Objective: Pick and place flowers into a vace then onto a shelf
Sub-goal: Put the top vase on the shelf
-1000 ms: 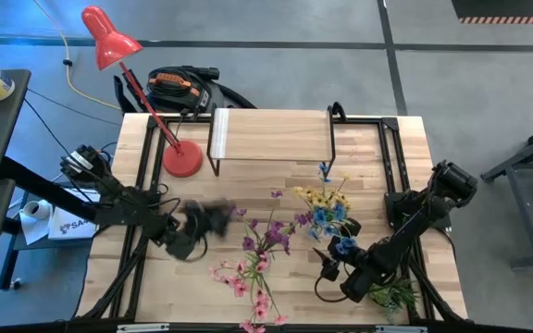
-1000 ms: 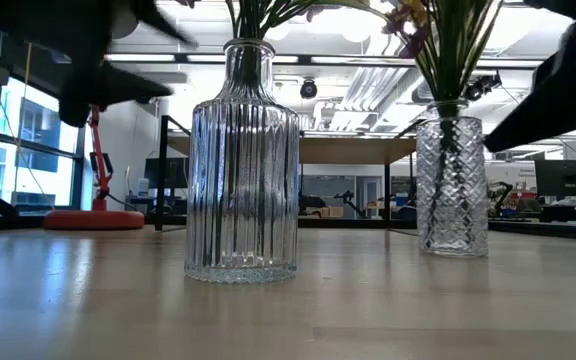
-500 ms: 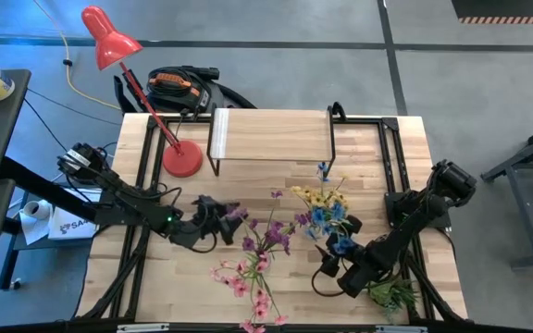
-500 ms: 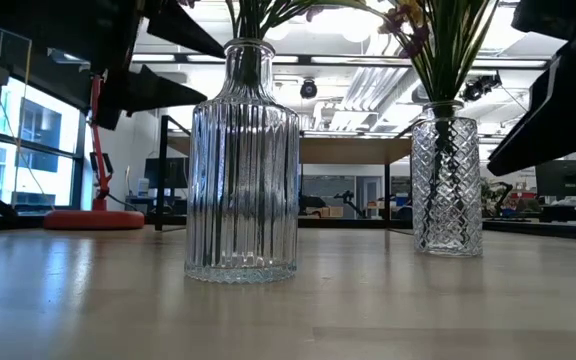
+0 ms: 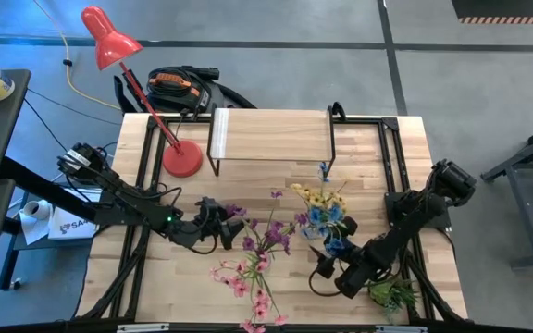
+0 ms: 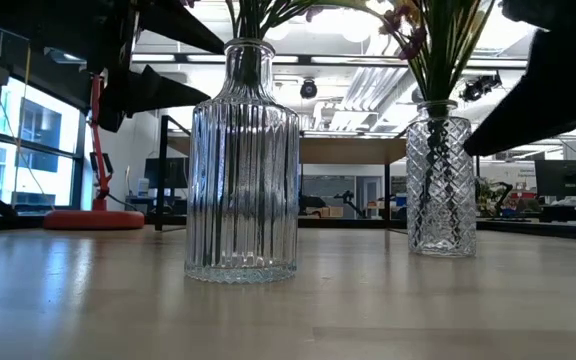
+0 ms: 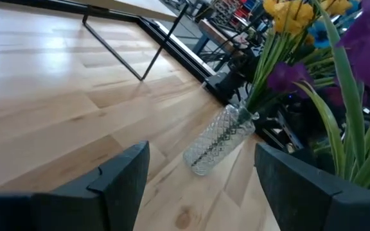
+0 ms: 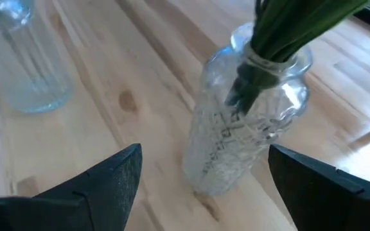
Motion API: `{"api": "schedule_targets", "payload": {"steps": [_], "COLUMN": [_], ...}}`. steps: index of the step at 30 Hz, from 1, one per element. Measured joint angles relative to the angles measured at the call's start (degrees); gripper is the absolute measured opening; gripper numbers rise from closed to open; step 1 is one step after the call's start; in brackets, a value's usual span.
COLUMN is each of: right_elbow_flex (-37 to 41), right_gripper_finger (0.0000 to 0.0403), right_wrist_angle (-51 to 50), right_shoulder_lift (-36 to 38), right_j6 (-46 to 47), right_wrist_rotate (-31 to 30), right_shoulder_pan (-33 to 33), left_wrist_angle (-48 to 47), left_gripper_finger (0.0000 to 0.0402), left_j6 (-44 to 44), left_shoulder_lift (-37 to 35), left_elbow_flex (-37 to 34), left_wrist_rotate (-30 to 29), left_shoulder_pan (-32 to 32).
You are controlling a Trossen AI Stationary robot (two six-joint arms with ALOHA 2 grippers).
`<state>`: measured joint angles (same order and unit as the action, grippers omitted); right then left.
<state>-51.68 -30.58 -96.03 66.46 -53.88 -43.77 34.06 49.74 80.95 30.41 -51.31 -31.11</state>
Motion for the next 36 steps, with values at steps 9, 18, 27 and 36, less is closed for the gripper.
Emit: {"api": "schedule_targets", "payload": {"steps": [9, 18, 27, 36], "right_elbow_flex": [0.1, 0.11, 0.13, 0.11], "right_gripper_finger": [0.0335, 0.0397, 0.039, 0.039], "right_wrist_angle": [0.72, 5.41, 7.77, 7.84], "right_shoulder_lift": [-0.8, -2.94, -6.44, -6.47], "right_j6": [1.02, -2.2, 1.63, 0.98], "right_wrist_rotate": [-1.11, -5.89, 0.59, 0.22], "right_shoulder_pan": [3.23, 4.11, 10.4, 12.37], "left_wrist_angle": [0.0, -0.13, -0.13, -0.13], "left_gripper_finger": [0.0317, 0.0317, 0.0317, 0.0317], "left_j6": [0.0, 0.02, 0.02, 0.02], "left_shoulder_lift": [-0.01, 0.0, 0.0, 0.0], "left_elbow_flex": [0.0, 0.0, 0.0, 0.0], "left_wrist_rotate": [0.07, 0.09, 0.11, 0.11], "left_shoulder_pan": [0.0, 0.0, 0.0, 0.0]}}
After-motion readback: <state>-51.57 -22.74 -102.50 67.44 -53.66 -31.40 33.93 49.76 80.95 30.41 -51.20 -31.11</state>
